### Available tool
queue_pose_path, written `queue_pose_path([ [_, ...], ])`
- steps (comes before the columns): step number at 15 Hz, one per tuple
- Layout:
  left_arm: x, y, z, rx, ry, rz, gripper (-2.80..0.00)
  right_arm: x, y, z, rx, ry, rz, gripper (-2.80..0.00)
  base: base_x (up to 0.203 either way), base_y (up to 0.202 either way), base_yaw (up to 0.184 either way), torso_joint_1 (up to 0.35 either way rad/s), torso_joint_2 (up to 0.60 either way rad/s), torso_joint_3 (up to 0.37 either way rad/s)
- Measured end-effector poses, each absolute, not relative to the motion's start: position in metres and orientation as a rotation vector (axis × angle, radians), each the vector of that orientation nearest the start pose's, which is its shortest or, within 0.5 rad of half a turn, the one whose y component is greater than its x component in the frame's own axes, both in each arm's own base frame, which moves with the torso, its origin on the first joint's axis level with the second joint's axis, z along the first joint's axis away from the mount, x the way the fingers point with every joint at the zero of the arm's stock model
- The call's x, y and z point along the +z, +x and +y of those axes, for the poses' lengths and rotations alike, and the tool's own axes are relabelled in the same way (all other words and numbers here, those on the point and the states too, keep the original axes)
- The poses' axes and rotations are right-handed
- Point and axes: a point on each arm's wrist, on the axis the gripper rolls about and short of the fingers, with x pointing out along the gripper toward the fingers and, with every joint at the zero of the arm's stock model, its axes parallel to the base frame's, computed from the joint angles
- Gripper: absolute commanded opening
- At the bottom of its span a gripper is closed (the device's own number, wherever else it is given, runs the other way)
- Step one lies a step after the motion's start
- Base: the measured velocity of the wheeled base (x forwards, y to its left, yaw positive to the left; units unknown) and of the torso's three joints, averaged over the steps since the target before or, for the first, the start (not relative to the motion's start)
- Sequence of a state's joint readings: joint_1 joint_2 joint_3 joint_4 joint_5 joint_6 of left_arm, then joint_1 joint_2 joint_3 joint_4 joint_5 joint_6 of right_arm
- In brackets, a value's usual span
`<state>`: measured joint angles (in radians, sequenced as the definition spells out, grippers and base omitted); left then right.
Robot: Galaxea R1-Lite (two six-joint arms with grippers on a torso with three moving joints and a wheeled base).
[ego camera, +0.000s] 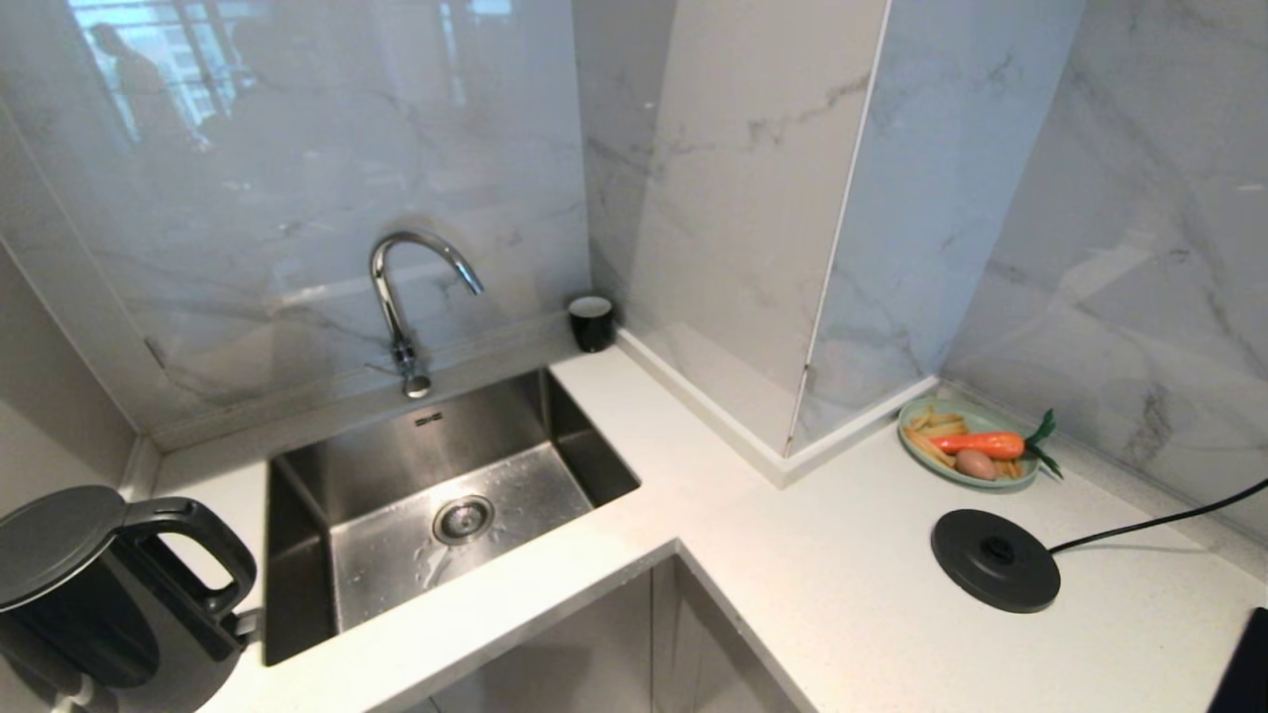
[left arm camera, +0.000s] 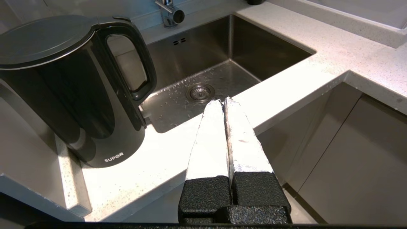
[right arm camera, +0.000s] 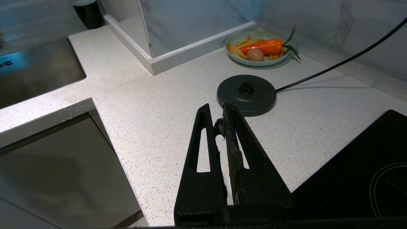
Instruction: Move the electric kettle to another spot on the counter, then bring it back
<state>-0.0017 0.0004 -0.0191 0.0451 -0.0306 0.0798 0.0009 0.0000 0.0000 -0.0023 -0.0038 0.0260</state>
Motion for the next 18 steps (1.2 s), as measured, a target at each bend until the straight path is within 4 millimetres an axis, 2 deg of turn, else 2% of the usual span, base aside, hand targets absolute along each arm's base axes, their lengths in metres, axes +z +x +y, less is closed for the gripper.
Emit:
queue_pose_path([
  [4,0.0759,-0.0243,-0.0006,-0.028,0.074,0.025,-2.8,0.0757,-0.0228,-0.0001,-0.003,0.026,-0.002,-2.8,0.018,0.0,0.0,0.001,0.0,0.001],
  [11,0.0756,-0.0242,-0.0005,-0.026,0.072,0.027,-2.8,0.0757,-0.0228,-0.0001,-0.003,0.026,-0.002,-2.8,0.185,0.0,0.002,0.009,0.0,0.0],
  [18,0.0755,-0.0242,-0.0005,-0.025,0.055,0.028,-2.8,0.0757,-0.0228,-0.0001,-0.002,0.025,-0.002,-2.8,0.011,0.0,0.001,-0.002,0.0,0.001],
])
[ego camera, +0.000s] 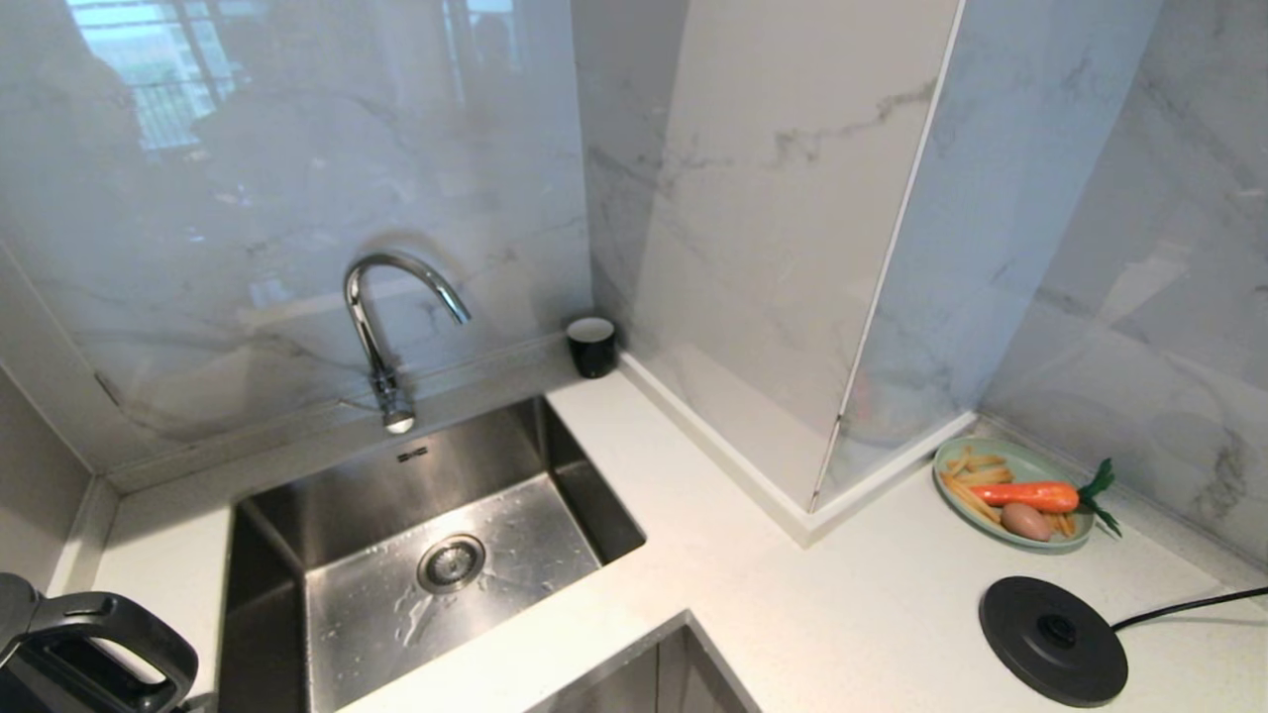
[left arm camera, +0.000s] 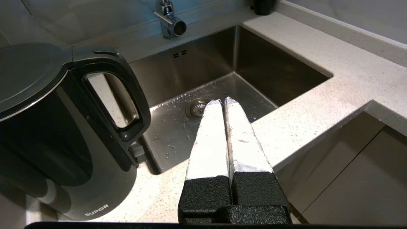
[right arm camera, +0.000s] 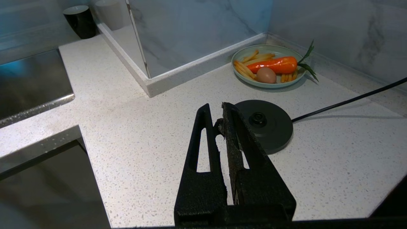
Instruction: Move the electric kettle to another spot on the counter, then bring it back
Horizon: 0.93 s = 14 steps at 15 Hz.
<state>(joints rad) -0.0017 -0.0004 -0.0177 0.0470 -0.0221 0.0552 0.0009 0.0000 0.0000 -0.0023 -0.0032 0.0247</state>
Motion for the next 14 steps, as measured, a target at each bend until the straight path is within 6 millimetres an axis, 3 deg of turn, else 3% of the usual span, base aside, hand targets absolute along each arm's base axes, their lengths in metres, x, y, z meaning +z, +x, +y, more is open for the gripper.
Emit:
queue_pose_path([
  [14,0.076,-0.0244,0.0,-0.006,0.001,0.028,-2.8,0.0758,-0.023,-0.0001,-0.003,0.027,0.001,-2.8,0.0,0.0,0.0,0.0,0.0,0.0],
])
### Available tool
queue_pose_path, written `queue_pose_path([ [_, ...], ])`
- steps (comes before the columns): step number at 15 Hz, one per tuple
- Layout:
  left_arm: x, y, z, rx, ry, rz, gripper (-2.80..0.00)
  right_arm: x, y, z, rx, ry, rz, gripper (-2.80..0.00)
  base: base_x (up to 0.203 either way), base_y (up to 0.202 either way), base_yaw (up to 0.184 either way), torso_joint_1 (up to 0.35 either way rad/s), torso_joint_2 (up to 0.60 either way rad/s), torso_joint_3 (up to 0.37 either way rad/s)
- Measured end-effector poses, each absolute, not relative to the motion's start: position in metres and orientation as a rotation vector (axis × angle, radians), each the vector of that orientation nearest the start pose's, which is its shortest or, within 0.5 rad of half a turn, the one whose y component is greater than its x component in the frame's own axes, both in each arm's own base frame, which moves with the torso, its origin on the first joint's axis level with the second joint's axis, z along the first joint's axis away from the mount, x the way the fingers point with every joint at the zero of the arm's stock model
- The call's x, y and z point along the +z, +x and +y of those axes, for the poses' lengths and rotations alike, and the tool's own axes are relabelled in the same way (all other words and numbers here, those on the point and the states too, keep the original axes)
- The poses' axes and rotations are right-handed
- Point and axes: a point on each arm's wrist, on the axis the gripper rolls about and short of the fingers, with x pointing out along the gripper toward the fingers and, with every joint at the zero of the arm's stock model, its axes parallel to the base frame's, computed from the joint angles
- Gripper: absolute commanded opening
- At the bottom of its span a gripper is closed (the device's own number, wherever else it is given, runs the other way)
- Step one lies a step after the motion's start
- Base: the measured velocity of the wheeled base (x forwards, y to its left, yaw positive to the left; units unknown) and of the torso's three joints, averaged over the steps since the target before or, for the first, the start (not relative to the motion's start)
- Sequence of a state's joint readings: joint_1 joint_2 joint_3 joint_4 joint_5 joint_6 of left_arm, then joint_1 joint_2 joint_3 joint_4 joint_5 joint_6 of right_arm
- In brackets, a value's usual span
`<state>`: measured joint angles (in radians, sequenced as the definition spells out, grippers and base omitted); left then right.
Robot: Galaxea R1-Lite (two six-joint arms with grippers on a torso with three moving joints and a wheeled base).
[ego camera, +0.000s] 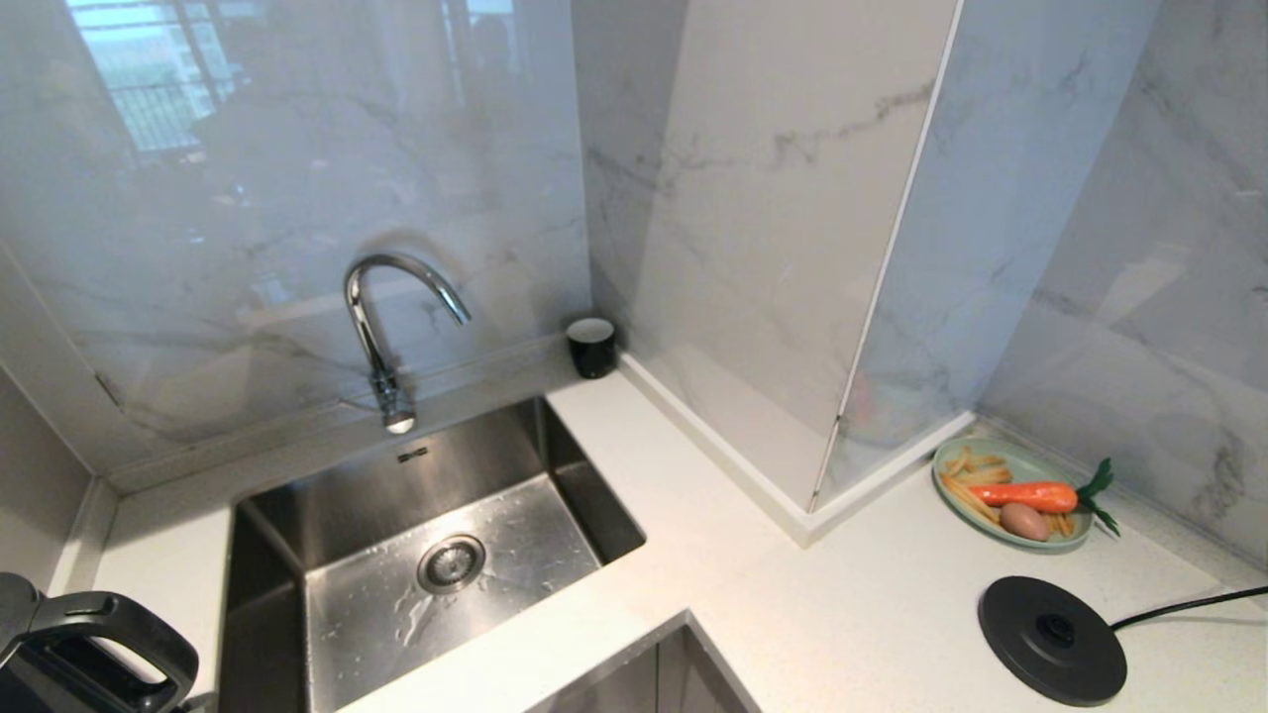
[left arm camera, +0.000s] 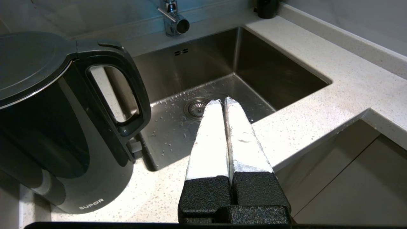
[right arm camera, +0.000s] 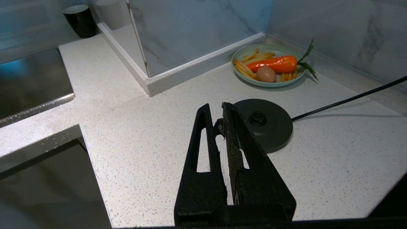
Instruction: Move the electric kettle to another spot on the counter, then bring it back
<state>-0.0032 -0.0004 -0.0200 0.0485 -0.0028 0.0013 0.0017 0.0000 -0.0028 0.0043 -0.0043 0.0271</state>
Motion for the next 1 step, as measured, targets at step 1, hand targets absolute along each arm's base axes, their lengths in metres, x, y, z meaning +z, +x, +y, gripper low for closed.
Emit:
queue_pose_path([
  [1,0.076,-0.0244,0.0,-0.006,0.002,0.028,-2.8,0.0759,-0.023,-0.0001,-0.003,0.027,0.001,-2.8,0.0,0.0,0.0,0.0,0.0,0.0],
])
